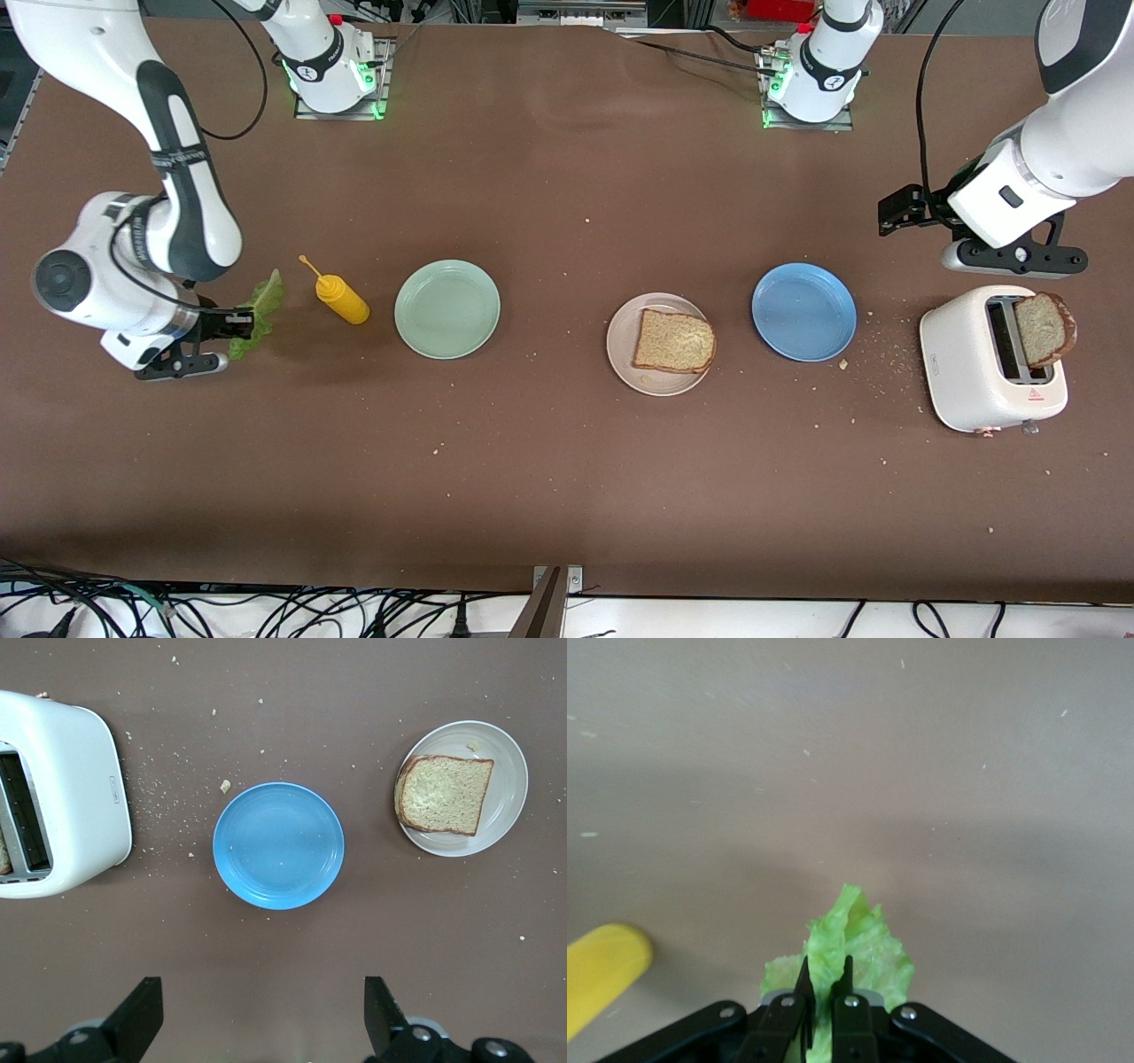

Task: Make sandwich in beige plate with both arms
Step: 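Lift the lettuce leaf off the table with the right gripper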

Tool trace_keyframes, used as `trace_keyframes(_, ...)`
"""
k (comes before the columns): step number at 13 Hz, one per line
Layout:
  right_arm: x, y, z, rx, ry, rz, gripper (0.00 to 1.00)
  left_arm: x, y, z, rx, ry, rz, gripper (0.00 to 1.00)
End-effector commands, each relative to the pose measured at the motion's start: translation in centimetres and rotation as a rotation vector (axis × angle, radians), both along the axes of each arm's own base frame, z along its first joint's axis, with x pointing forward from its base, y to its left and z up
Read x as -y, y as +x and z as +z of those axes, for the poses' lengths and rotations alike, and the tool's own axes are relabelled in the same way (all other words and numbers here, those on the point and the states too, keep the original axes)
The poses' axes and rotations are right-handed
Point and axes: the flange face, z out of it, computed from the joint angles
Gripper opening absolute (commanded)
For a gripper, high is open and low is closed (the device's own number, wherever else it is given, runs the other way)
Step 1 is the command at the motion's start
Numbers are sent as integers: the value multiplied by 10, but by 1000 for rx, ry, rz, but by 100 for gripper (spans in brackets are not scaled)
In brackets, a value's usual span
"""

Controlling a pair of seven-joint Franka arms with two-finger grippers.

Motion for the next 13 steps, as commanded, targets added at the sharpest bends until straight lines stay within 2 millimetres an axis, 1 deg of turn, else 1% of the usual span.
trace_keyframes(1,-12,21,60,-55,18,23,0,0,-3,9,4,16,-22,100)
trace_keyframes(2,-17,25,78,-73,25,20,0,0,-3,9,4,16,-22,100)
trace_keyframes(3,-33,28,99,-89,48,-17,0,0,-3,9,4,16,-22,100)
trace_keyframes(5,-63,29,130,-116,83,-106,0,0,-3,9,3,14,-22,100)
trace_keyframes(6,-88,28,143,-121,89,-140,0,0,-3,9,3,14,-22,100)
trace_keyframes(8,-133,23,165,-125,147,-268,0,0,-3,9,3,14,-22,100)
trace_keyframes(10,-178,22,183,-146,232,-422,0,0,-3,9,2,15,-22,100)
trace_keyframes(11,-206,20,187,-152,253,-490,0,0,-3,9,3,14,-22,100)
trace_keyframes(12,-228,20,187,-147,260,-558,0,0,-3,9,3,14,-22,100)
trace_keyframes(13,-255,16,186,-153,273,-618,0,0,-3,9,2,15,-22,100)
